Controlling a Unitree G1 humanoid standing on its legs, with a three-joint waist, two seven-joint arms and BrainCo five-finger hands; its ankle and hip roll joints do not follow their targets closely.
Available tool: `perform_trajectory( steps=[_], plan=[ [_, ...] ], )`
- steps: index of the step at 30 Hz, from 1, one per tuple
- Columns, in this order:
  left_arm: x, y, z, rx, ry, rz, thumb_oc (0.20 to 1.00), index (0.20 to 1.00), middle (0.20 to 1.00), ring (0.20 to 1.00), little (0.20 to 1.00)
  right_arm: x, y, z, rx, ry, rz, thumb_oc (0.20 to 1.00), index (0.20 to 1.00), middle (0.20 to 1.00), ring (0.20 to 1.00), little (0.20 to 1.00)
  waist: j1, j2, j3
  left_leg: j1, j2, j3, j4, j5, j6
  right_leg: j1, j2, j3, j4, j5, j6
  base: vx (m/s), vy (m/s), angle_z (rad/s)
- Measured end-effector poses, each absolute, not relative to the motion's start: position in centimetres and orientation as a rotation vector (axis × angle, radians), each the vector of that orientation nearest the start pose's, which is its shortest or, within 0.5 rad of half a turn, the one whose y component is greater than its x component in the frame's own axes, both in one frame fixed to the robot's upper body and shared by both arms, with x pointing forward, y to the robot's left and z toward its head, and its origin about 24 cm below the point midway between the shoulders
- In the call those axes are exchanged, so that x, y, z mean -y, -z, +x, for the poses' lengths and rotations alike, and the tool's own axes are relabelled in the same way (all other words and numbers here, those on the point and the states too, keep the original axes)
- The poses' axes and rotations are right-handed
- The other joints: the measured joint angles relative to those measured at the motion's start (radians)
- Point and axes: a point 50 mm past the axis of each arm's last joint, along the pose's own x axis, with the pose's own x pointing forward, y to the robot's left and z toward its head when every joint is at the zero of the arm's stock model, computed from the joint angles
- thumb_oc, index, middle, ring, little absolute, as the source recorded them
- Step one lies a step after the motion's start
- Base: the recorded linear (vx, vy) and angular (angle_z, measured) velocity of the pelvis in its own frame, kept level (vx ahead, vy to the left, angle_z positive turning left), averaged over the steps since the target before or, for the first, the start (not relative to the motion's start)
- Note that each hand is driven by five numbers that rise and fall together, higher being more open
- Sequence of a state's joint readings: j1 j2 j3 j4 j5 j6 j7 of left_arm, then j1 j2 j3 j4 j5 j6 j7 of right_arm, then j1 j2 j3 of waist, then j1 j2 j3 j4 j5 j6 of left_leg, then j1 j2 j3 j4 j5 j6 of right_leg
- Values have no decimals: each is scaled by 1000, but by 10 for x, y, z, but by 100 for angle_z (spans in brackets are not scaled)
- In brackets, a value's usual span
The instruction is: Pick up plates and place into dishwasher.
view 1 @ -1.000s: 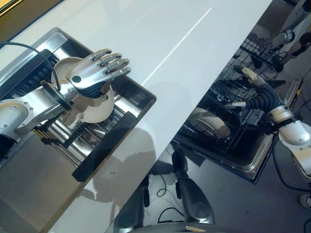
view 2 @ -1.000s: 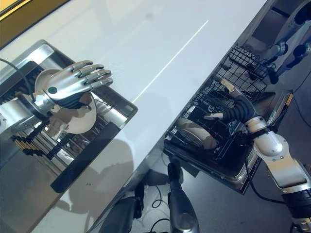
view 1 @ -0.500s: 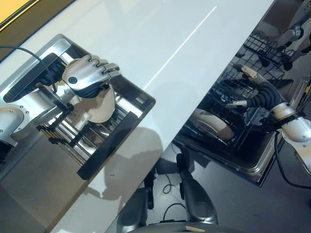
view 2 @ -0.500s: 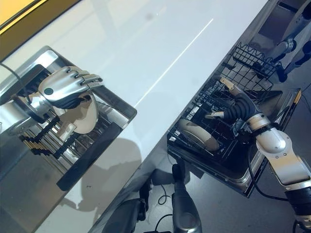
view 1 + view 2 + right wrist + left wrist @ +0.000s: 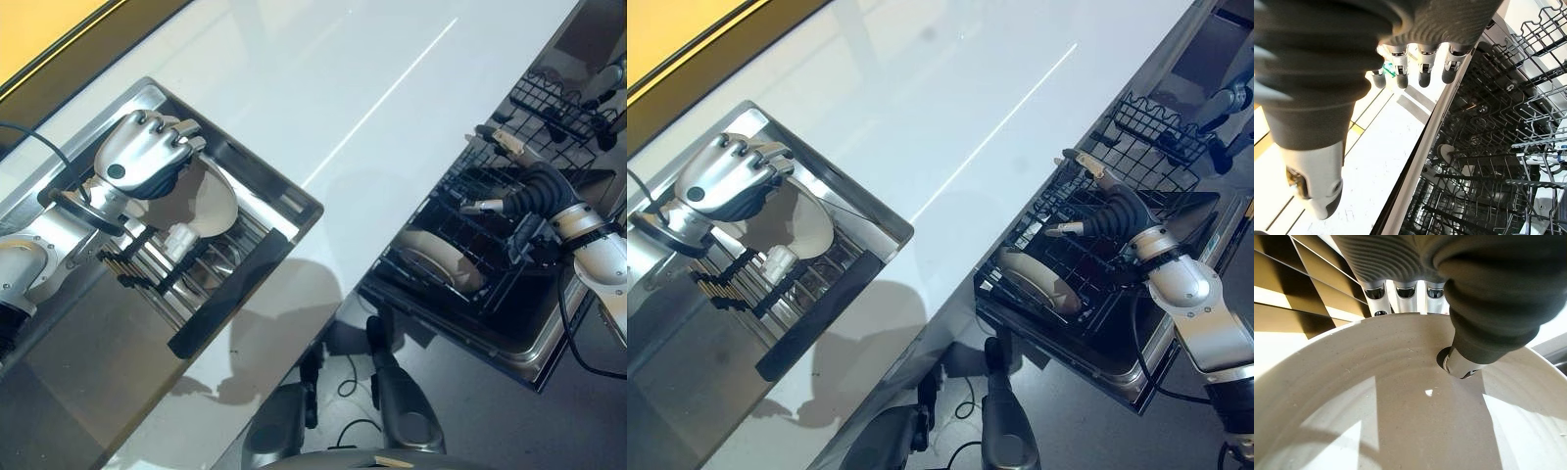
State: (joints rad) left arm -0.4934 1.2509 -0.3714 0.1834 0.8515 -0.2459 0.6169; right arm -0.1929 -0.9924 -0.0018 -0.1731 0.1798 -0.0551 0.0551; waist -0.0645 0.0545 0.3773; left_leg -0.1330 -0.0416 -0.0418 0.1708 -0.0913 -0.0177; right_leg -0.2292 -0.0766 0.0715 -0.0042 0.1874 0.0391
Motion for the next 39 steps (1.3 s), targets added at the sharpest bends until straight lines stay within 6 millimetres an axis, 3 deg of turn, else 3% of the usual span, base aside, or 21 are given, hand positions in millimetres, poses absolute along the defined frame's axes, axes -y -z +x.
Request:
perform_trajectory(
  steps=[10, 17, 23, 32, 36, 39],
  plan=[
    [-285, -211, 289, 896, -415, 1798, 200, 200, 200, 200, 200, 253, -205, 270, 377, -139, -820, 1000, 1000, 1000, 1000, 1000, 3, -16, -20, 2, 2, -8, -14, 7, -2, -1, 2, -3, 0, -2, -2, -3, 0, 1],
    [-300, -228, 283, 934, -789, 1535, 200, 200, 200, 200, 200, 250, -195, 272, 368, -97, -787, 1000, 1000, 1000, 1000, 1000, 4, -59, -46, 18, 4, -14, -35, 17, -4, 6, 2, -10, -2, -2, -3, 17, -23, 2],
    [-303, -237, 271, 1002, -962, 1388, 200, 200, 200, 200, 200, 248, -195, 271, 402, -67, -755, 1000, 1000, 1000, 1000, 1000, 4, -83, -87, 60, 9, -13, -69, 20, -4, 46, 6, -10, -32, -2, -3, 29, -15, -1],
    [-294, -240, 258, 1087, -1035, 1209, 200, 200, 200, 200, 200, 238, -220, 259, 625, -16, -705, 1000, 1000, 1000, 1000, 1000, 13, -95, -144, 122, 19, -11, -133, 38, -6, 93, 12, -10, -69, -2, -4, 5, -11, -1],
    [-279, -239, 258, 1119, -988, 1107, 200, 200, 200, 200, 200, 222, -236, 252, 767, -36, -659, 1000, 1000, 1000, 1000, 1000, 28, -94, -178, 143, 24, -12, -154, 39, -8, 110, 17, -10, -78, -2, -6, -1, -15, -2],
    [-269, -238, 258, 1121, -951, 1016, 200, 200, 200, 200, 200, 198, -255, 252, 878, -122, -606, 1000, 1000, 1000, 1000, 1000, 34, -96, -202, 158, 28, -16, -165, 42, -10, 130, 20, -17, -85, -2, -8, -13, -30, 5]
  ],
)
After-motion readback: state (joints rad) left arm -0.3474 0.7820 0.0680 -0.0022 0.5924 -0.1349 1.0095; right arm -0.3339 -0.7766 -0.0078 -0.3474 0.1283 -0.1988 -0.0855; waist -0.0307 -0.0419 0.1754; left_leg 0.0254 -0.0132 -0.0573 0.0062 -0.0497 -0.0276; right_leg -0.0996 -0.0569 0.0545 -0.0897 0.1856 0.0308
